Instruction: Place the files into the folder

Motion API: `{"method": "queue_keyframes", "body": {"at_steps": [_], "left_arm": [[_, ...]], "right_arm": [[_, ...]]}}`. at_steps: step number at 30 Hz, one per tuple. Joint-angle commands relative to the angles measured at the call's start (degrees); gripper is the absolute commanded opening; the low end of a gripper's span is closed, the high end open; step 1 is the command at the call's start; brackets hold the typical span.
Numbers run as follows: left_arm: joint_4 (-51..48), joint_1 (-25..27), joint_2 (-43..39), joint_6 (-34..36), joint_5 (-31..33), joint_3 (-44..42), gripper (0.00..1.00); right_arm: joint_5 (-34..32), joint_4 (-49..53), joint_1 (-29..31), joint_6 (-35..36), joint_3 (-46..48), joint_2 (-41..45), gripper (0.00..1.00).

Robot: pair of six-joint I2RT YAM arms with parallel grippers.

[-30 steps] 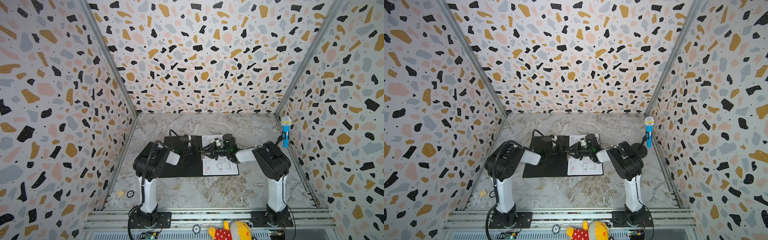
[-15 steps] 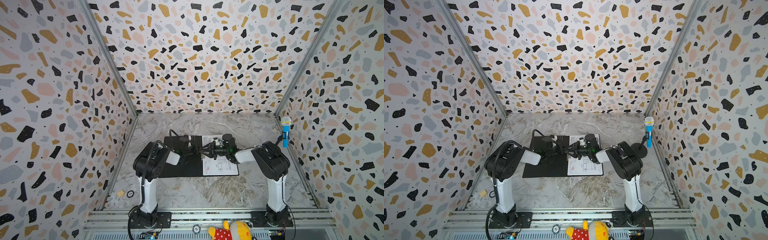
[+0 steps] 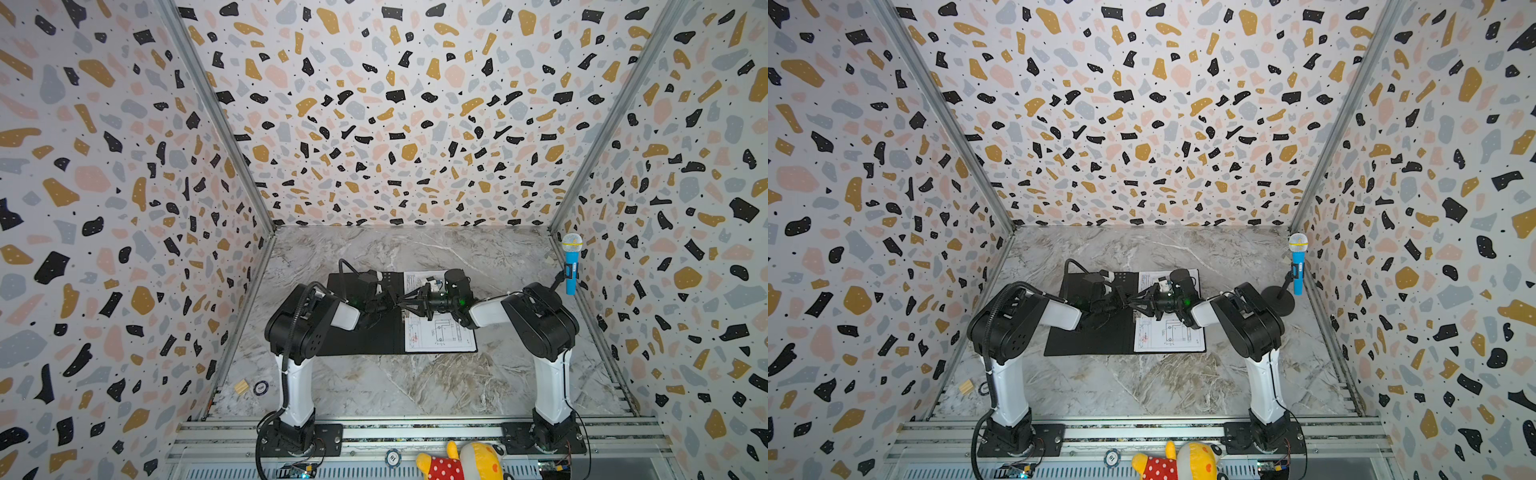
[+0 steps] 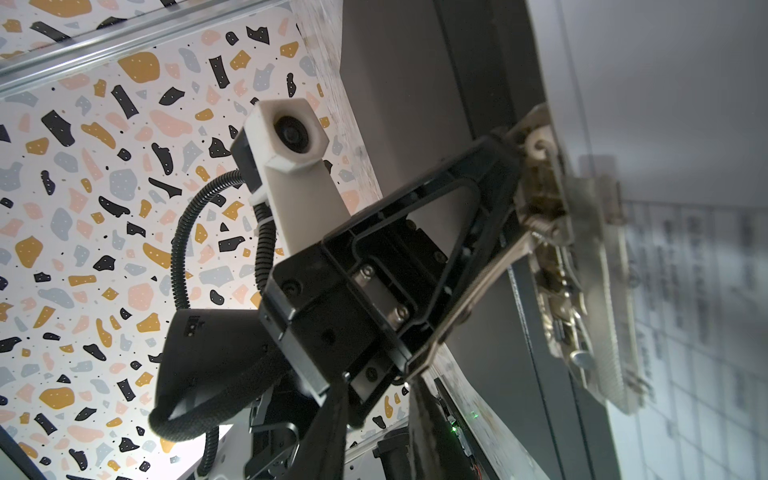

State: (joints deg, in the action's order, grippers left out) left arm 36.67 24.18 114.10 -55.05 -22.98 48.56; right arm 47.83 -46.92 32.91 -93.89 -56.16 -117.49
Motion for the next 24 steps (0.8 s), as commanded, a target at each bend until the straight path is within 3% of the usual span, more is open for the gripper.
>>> {"method": "queue_keyframes", "body": {"at_steps": [1, 24], "left_arm": [[-0.8, 0.5, -1.5, 0.7, -0.2, -0.7, 0.04], [-1.3, 0.5, -1.7, 1.1, -0.1, -1.0, 0.03]], "right_arm": [[0.7, -2.3, 0.4, -0.9, 1.0, 0.7, 0.28], [0.5, -2.1, 0.5, -1.1, 0.8, -0.2, 0.26]]}}
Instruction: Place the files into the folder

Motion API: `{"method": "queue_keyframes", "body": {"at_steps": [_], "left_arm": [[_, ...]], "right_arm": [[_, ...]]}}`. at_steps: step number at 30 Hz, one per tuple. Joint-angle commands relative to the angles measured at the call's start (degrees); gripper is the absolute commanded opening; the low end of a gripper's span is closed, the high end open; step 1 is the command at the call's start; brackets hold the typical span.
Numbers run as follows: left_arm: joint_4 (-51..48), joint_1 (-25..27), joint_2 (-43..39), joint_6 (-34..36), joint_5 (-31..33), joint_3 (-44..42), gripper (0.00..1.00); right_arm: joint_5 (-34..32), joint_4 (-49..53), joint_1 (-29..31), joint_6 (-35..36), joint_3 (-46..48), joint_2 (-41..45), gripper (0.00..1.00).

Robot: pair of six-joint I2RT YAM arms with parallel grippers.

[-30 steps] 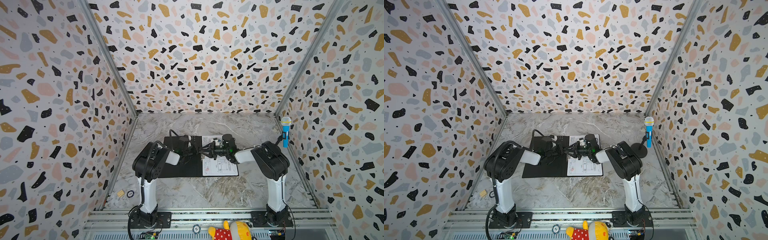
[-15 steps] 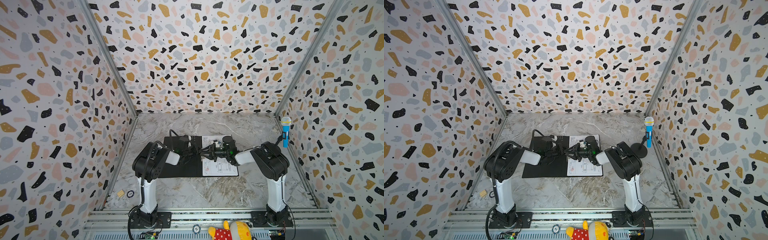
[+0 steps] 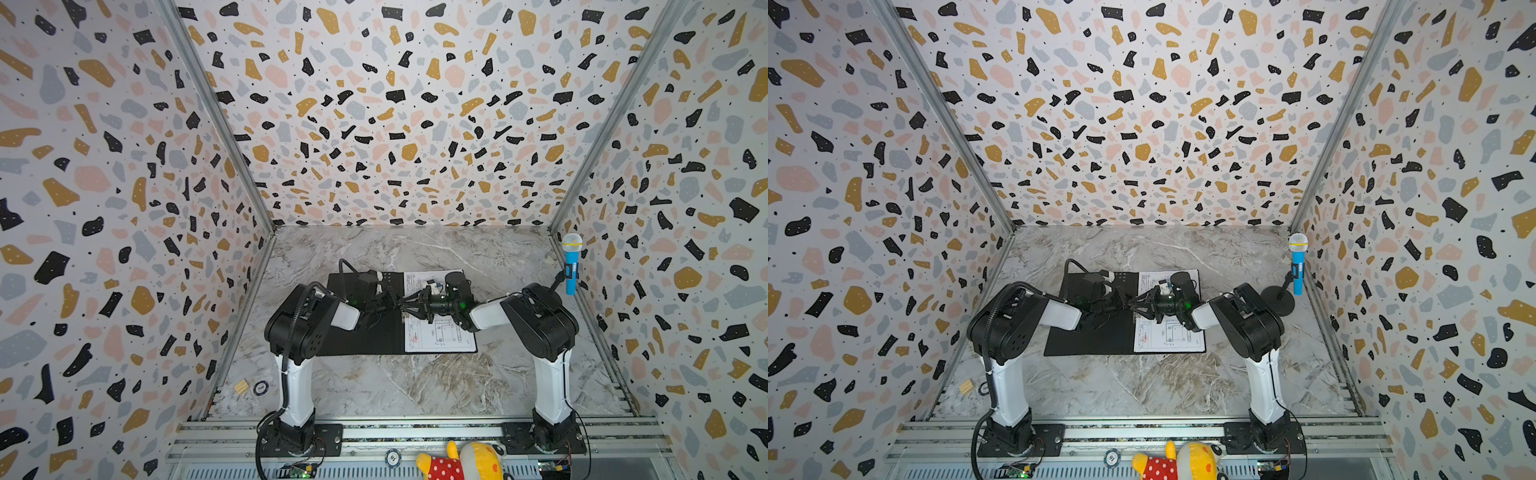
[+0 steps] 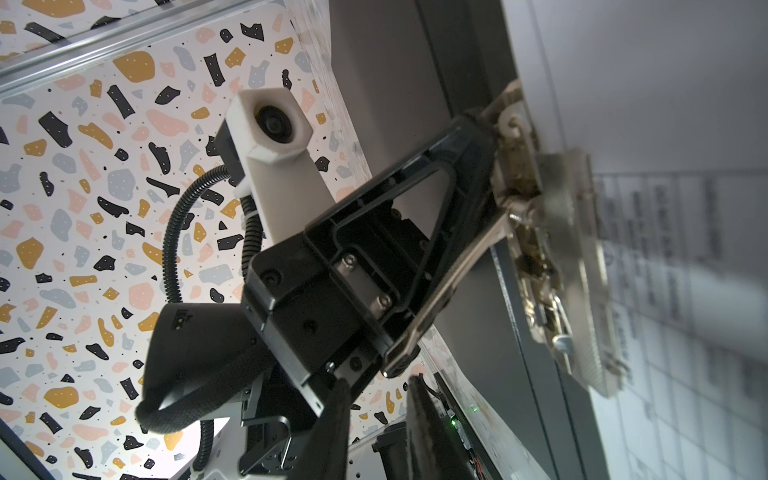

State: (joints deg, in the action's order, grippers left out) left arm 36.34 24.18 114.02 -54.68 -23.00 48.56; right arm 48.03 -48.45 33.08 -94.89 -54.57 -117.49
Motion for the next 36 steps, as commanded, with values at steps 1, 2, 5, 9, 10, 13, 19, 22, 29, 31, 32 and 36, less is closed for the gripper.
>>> {"method": "queue_keyframes", "body": {"at_steps": [1, 2, 5, 9, 10, 13, 19, 22, 29, 31, 32, 36], "left_arm": [[-0.9, 0.5, -1.6, 0.7, -0.2, -1.1, 0.03], [-0.9, 0.6, -1.6, 0.7, -0.2, -1.1, 0.03], [-0.9, 0.5, -1.8, 0.8, -0.2, -1.3, 0.03], [-0.8, 0.5, -1.9, 0.7, -0.1, -1.3, 0.03], [-0.8, 0.5, -1.9, 0.7, -0.2, -1.2, 0.03], [-1.0, 0.5, -2.1, 0.8, -0.2, -1.1, 0.03], [-1.5, 0.5, -2.1, 1.1, 0.0, -1.0, 0.03], [-1.6, 0.5, -2.1, 1.1, 0.0, -1.0, 0.03], [-2.1, 0.6, -2.0, 1.4, 0.0, -0.6, 0.03], [-2.5, 0.6, -2.0, 1.6, 0.1, -0.4, 0.03], [-2.8, 0.6, -2.0, 1.8, 0.3, -0.3, 0.03], [-4.1, 0.6, -2.4, 2.7, 0.8, -0.1, 0.03]], "right_arm": [[0.3, -0.5, 0.2, -0.1, -0.8, -0.2, 0.26], [0.3, -0.5, 0.3, -0.1, -0.7, -0.3, 0.26], [0.4, -0.7, 0.3, -0.3, -0.8, -0.6, 0.25], [0.5, -0.9, 0.4, -0.6, -0.9, -0.9, 0.24], [0.5, -0.9, 0.3, -0.6, -1.0, -1.0, 0.24], [0.7, -0.6, 0.4, -0.6, -1.2, -1.2, 0.24], [0.7, -0.8, 0.4, -0.6, -1.4, -1.8, 0.24], [0.7, -0.7, 0.4, -0.7, -2.0, -2.1, 0.24], [0.9, -0.8, 0.7, -0.8, -2.2, -2.1, 0.21], [1.1, -0.9, 0.8, -0.9, -2.4, -2.1, 0.21], [1.2, -0.9, 0.8, -0.9, -2.6, -2.2, 0.21], [1.6, -1.1, 0.9, -1.0, -2.7, -2.6, 0.2]]}}
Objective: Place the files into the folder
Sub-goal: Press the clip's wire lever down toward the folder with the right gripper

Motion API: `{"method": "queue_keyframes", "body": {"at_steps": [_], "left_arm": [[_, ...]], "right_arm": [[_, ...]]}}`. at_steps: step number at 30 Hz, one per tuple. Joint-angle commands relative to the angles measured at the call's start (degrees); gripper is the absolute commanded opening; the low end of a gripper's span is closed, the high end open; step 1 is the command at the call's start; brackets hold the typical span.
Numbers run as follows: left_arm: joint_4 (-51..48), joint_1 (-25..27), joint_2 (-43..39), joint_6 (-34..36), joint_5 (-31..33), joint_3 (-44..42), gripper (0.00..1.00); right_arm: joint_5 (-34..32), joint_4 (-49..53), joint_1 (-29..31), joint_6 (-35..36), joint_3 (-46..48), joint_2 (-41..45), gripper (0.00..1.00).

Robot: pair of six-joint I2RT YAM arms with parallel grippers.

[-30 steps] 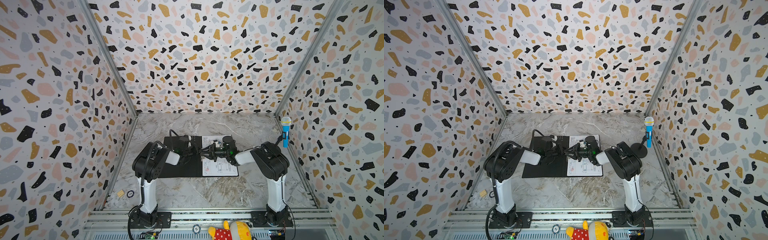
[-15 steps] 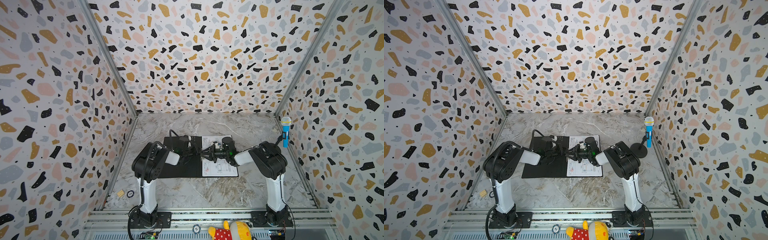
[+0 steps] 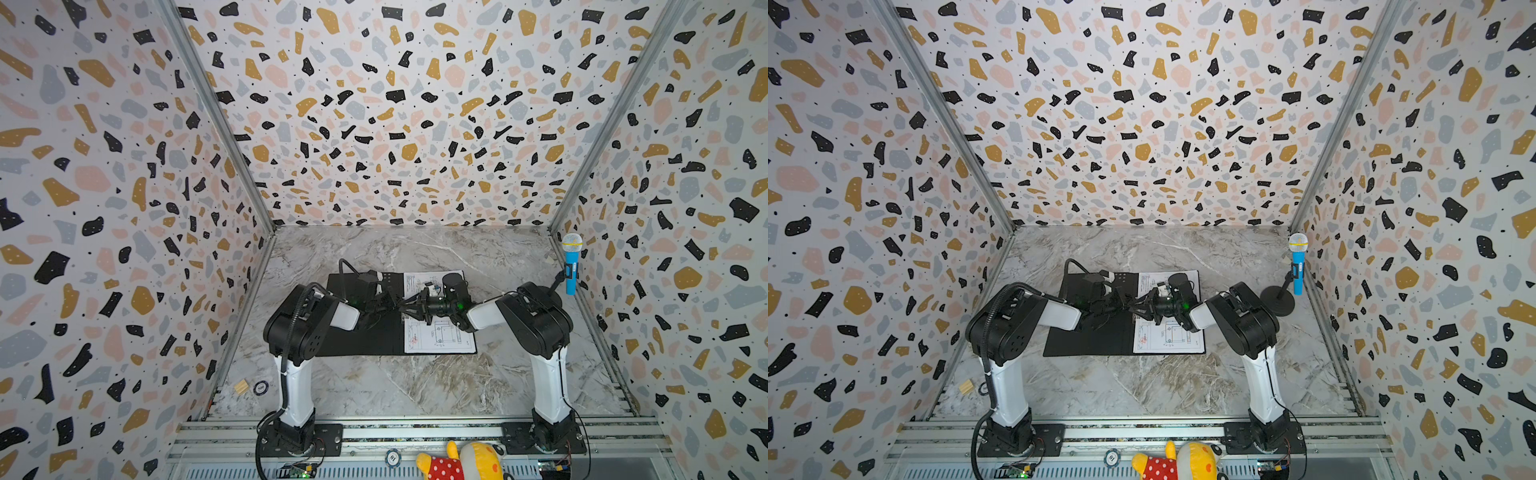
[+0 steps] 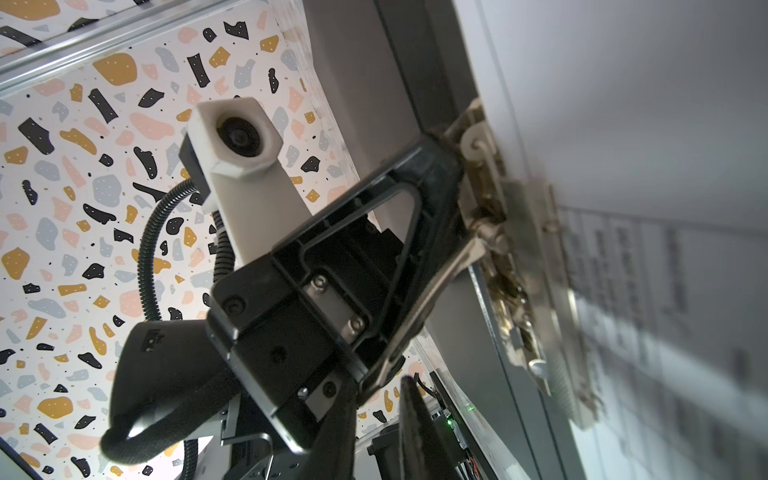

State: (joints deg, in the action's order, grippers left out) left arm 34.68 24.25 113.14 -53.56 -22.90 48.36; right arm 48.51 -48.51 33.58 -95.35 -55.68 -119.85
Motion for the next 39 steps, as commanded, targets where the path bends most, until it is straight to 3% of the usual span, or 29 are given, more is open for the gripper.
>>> {"method": "queue_keyframes", "body": {"at_steps": [1, 39], "left_arm": [[-2.5, 0.5, -1.6, 1.7, 0.7, 0.1, 0.03], [-4.1, 0.5, -1.4, 2.2, 0.9, 0.9, 0.02]], "right_arm": [[1.0, -1.4, 0.4, -0.8, -1.4, -0.2, 0.2], [1.2, -5.8, 0.7, -1.1, 5.9, 2.1, 0.08]]}}
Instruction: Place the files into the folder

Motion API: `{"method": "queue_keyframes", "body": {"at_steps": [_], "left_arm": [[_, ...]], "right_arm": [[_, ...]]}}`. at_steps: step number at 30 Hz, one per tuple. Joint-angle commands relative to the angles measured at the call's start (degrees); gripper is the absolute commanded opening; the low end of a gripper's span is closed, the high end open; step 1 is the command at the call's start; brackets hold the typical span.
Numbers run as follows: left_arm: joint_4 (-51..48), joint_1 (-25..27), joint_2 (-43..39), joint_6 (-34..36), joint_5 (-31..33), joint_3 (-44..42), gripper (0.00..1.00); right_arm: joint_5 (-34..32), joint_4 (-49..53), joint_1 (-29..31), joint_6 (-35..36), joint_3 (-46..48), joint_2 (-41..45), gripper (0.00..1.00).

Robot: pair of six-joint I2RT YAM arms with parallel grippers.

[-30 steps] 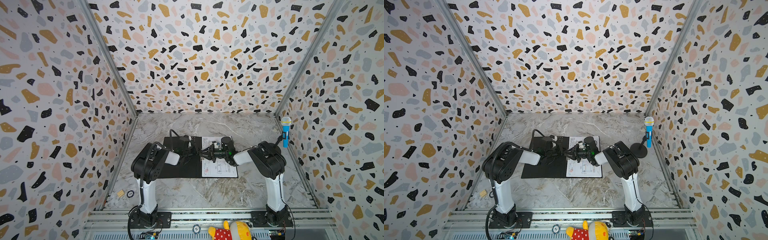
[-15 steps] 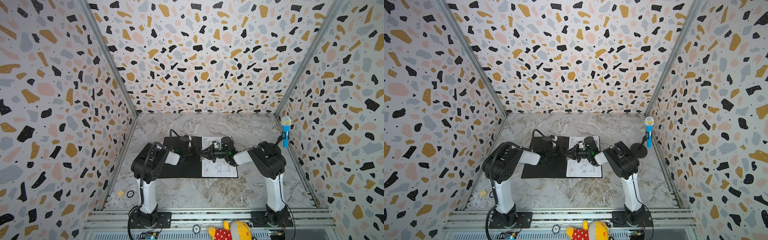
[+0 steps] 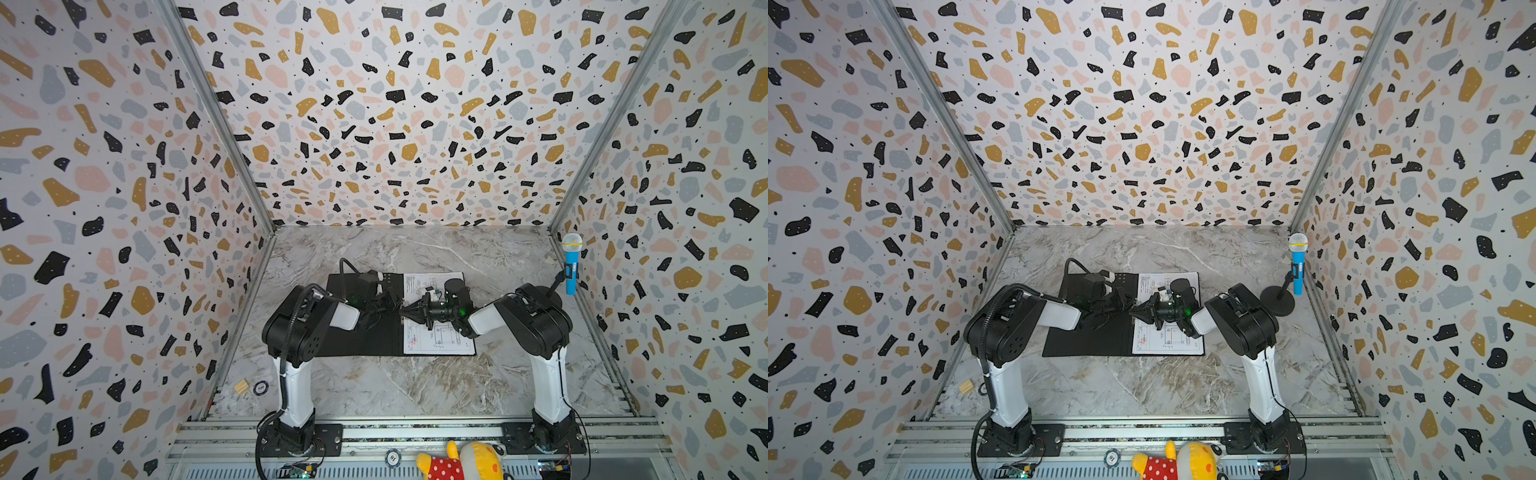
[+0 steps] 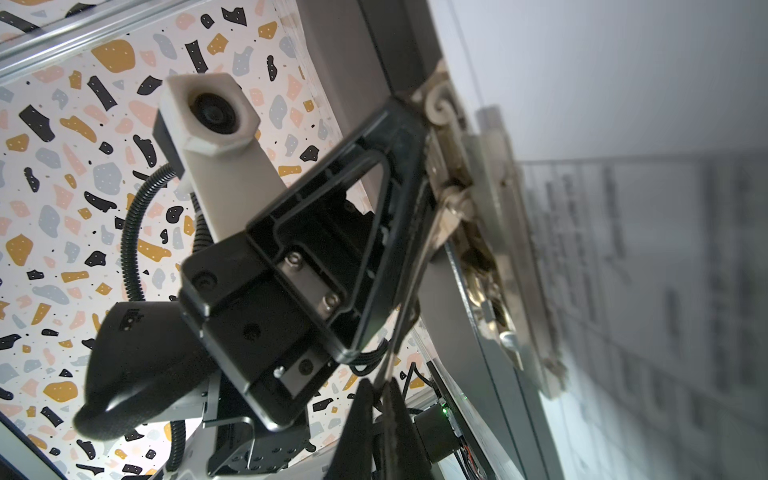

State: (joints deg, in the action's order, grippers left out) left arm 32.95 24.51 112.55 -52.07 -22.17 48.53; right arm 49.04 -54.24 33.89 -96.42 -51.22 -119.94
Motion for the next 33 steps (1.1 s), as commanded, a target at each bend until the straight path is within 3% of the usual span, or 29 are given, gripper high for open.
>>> {"method": "queue_keyframes", "body": {"at_steps": [1, 19, 33], "left_arm": [[-2.4, 0.3, -0.8, 0.8, 0.2, 0.7, 0.02], [-3.0, 0.3, -1.1, 0.8, 0.3, 0.8, 0.02], [-5.7, 0.3, -0.3, 2.9, 0.5, 2.3, 0.02]], "right_arm": [[0.7, -0.3, 0.4, 0.0, 1.7, 2.3, 0.08], [0.5, -1.2, 0.8, 1.3, 7.2, 2.9, 0.02], [0.9, 6.3, 0.0, 11.3, 8.1, 4.3, 0.0]]}}
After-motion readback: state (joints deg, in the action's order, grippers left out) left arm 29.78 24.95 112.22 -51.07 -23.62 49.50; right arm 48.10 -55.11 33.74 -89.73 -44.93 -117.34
